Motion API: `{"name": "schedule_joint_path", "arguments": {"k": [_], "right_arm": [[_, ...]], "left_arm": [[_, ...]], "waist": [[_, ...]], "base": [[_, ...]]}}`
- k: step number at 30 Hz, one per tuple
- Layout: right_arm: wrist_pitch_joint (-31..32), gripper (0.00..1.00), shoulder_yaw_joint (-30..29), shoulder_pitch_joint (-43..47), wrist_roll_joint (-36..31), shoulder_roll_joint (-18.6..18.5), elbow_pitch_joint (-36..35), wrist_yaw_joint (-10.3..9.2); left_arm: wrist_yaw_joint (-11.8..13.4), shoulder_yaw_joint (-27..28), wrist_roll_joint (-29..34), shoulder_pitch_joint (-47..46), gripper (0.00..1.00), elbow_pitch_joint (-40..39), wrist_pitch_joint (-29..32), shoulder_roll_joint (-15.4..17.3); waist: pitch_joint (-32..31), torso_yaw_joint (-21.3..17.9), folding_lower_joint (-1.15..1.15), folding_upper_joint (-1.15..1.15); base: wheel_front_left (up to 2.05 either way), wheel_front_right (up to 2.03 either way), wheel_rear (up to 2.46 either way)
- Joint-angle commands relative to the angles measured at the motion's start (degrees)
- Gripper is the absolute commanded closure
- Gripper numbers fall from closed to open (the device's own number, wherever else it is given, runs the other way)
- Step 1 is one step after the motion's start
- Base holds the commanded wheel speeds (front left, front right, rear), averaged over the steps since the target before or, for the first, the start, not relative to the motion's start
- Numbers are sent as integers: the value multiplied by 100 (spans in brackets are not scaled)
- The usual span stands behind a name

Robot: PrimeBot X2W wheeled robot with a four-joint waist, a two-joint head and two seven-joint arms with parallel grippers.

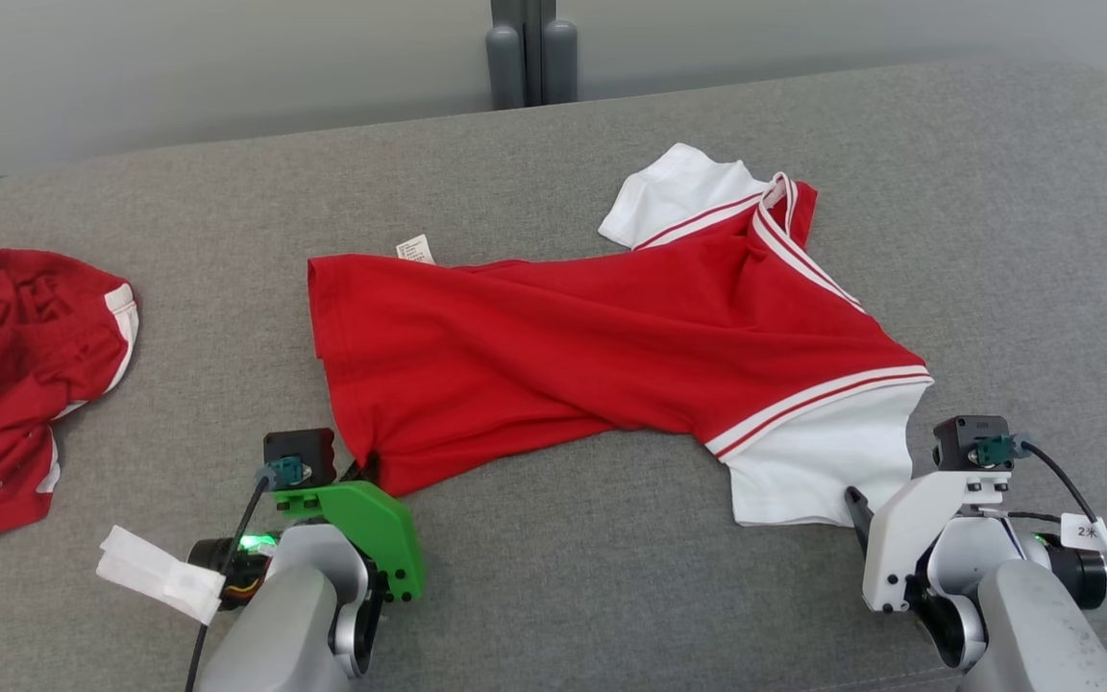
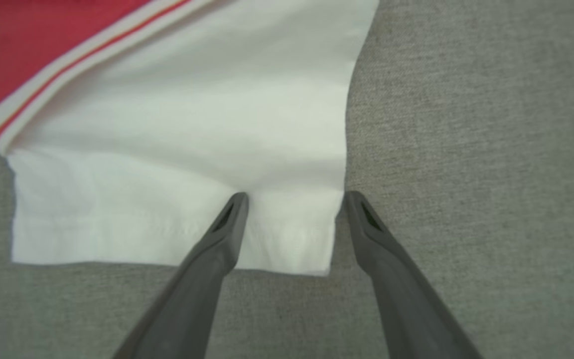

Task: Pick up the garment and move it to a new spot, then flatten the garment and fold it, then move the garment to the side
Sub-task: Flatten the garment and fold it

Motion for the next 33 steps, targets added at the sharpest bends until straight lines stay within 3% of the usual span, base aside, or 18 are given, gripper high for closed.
{"name": "schedule_joint_path", "arguments": {"k": [1, 2, 3, 10, 17, 24, 33], "right_arm": [[32, 14, 81, 92, 68, 74, 76, 6], [5, 53, 82, 110, 84, 74, 59, 6], [-28, 100, 92, 130, 86, 73, 32, 6], [-357, 100, -20, 153, 392, 33, -432, 3], [-689, 100, -393, -14, 816, -59, -1917, 3], [-604, 100, -416, -555, 1203, -441, -3214, 3], [-273, 100, 0, -1929, 1584, -1023, -3461, 3]], "left_arm": [[47, 12, 65, -64, 100, -26, -109, 40], [52, 21, 56, -48, 100, -50, -174, 43], [58, 29, 46, -18, 100, -89, -249, 48], [-88, 48, -14, 185, 100, -618, -738, 116], [-419, 268, -421, 230, 100, -1799, -875, 171], [-855, 566, -1356, -68, 100, -2999, -101, 187], [-893, 832, -2326, -818, 100, -3924, 1386, 482]], "waist": [[-21, 5, 0, 0], [-30, 8, 0, 0], [-45, 13, 0, 0], [-159, 64, 0, 0], [-364, 51, 0, 0], [-516, -111, 0, 0], [-279, -475, 0, 0]], "base": [[0, 0, 0], [0, 0, 0], [0, 0, 0], [0, 0, 0], [0, 0, 0], [0, 0, 0], [0, 0, 0]]}}
